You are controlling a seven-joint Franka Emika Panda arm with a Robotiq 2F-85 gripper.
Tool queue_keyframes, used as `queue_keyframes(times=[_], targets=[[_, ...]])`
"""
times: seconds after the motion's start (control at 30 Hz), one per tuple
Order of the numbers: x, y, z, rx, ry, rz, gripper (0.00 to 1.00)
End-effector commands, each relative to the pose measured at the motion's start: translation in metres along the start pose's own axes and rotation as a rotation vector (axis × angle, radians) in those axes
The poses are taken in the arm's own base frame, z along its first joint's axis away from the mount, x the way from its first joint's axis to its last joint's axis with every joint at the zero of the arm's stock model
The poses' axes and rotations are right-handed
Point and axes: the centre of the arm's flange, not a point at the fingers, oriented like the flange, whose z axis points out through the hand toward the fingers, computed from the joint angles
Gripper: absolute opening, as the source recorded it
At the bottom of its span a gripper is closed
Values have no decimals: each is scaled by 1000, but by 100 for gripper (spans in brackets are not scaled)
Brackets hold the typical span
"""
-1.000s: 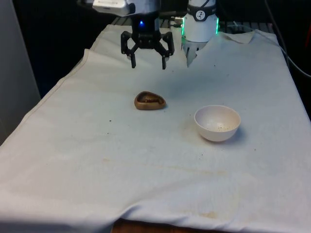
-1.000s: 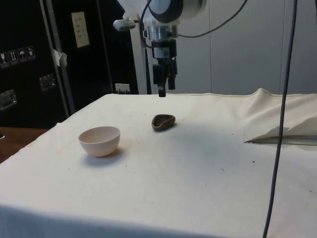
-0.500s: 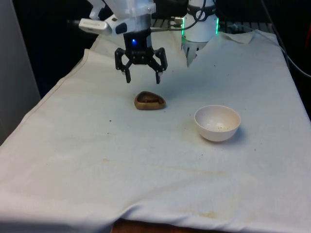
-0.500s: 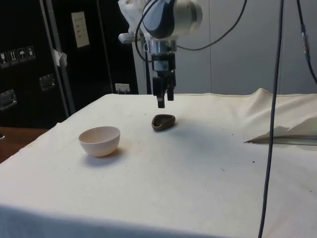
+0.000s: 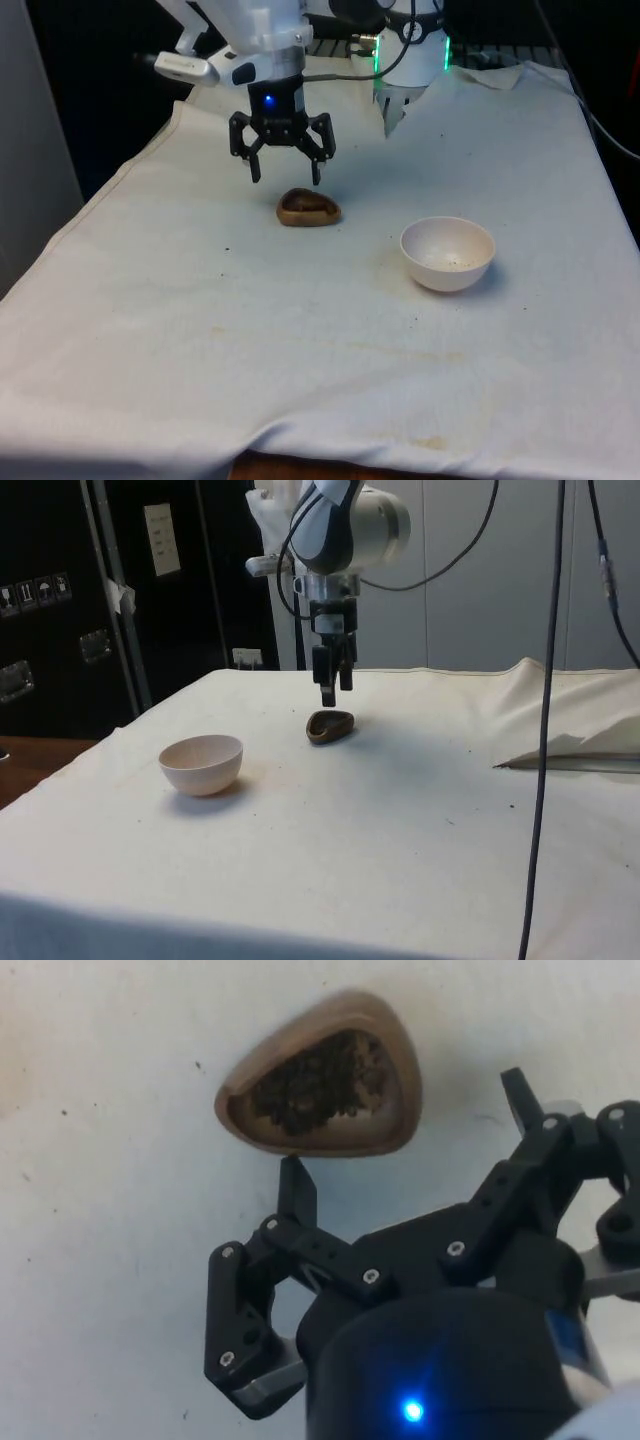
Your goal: Pour the coffee beans from the cup into the bowl.
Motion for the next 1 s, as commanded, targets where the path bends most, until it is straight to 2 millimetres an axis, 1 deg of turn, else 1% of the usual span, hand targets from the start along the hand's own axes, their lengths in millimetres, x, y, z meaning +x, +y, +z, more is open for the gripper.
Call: queue_keyframes(times=[0.0, 0.13, 0.3, 0.43, 0.63, 0.8, 0.83, 0.87, 0.9, 0.97], targets=[[0, 1, 1, 1, 1, 0, 100], [6, 7, 10, 7, 25, -4, 100], [7, 13, 18, 4, 18, -2, 100], [9, 21, 23, 15, 31, -2, 100], [8, 27, 25, 16, 29, -2, 100], [9, 27, 26, 14, 27, 0, 100], [8, 27, 26, 9, 21, -1, 98], [9, 27, 26, 13, 27, 0, 98], [9, 27, 26, 13, 26, -1, 91], [9, 27, 26, 13, 26, -1, 80]])
